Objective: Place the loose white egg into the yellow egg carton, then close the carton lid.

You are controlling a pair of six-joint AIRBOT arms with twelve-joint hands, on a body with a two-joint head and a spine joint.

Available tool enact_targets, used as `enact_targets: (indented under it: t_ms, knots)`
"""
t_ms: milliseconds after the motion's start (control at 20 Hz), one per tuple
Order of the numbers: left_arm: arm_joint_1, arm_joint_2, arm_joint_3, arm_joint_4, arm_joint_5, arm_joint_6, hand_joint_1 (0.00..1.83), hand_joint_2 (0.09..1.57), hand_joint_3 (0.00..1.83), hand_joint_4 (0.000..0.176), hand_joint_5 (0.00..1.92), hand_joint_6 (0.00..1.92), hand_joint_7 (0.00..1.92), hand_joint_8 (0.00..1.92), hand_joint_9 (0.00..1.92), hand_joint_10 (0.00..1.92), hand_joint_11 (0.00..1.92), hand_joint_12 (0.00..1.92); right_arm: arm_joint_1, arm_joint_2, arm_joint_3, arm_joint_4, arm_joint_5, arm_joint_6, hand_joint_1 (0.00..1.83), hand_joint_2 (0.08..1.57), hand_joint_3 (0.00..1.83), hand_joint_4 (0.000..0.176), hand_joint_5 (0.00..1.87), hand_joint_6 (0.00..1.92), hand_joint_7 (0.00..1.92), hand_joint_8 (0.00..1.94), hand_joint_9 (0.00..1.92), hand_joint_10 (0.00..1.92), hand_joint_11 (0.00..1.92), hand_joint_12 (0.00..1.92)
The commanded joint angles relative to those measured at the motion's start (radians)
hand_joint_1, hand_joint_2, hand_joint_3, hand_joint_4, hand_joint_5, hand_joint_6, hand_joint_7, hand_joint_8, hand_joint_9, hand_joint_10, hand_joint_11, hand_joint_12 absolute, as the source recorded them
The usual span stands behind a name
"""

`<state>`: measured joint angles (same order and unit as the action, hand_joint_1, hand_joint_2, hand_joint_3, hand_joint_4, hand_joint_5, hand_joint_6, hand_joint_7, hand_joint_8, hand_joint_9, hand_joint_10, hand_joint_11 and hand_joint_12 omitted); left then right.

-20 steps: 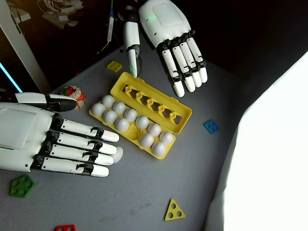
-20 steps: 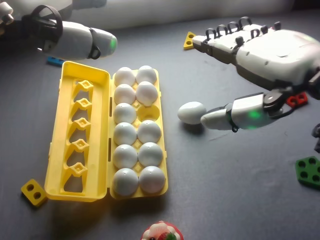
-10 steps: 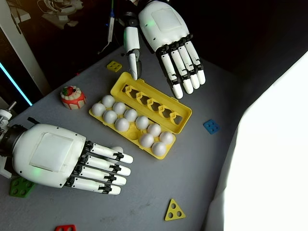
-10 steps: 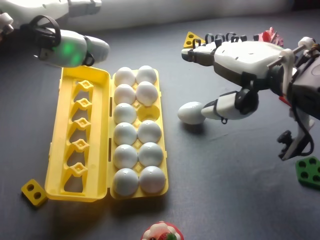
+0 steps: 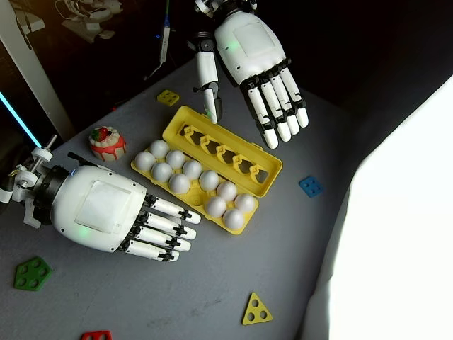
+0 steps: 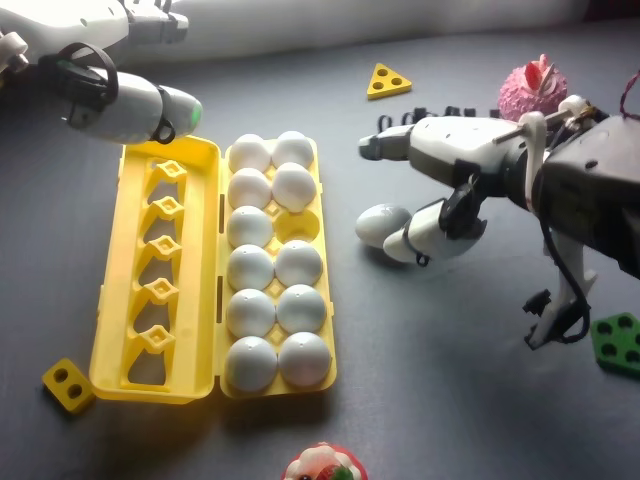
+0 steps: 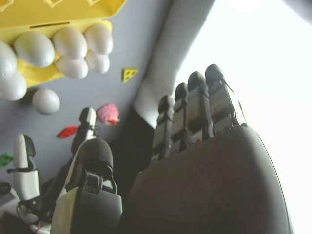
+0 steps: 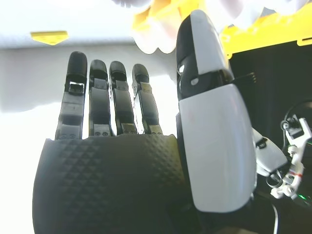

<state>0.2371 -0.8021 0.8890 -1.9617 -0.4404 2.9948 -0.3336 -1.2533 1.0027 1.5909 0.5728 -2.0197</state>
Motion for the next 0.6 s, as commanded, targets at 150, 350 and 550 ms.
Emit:
enact_targets:
  t_ms: [150, 350, 550]
  knots:
    - [0.003, 0.000, 0.004, 0.061, 0.042, 0.003, 0.09, 1.33, 0.00, 0.030, 0.14, 0.00, 0.16, 0.00, 0.11, 0.00, 0.00, 0.17, 0.014, -0.018, 0.031, -0.003, 0.008, -0.001, 1.11, 1.04, 0.00, 0.014, 0.27, 0.01, 0.19, 0.01, 0.17, 0.01, 0.00, 0.68]
    - [0.016, 0.001, 0.014, 0.061, 0.090, 0.004, 0.11, 1.32, 0.00, 0.032, 0.14, 0.00, 0.16, 0.00, 0.11, 0.00, 0.00, 0.20, 0.010, -0.037, 0.051, -0.003, 0.010, -0.003, 1.09, 1.05, 0.00, 0.018, 0.26, 0.00, 0.16, 0.00, 0.14, 0.00, 0.00, 0.59]
    - [0.020, 0.001, 0.025, 0.077, 0.156, 0.004, 0.10, 1.33, 0.00, 0.032, 0.13, 0.00, 0.19, 0.01, 0.12, 0.01, 0.00, 0.24, 0.001, -0.054, 0.072, -0.003, 0.020, -0.002, 1.11, 1.04, 0.00, 0.023, 0.29, 0.01, 0.15, 0.00, 0.13, 0.00, 0.00, 0.62]
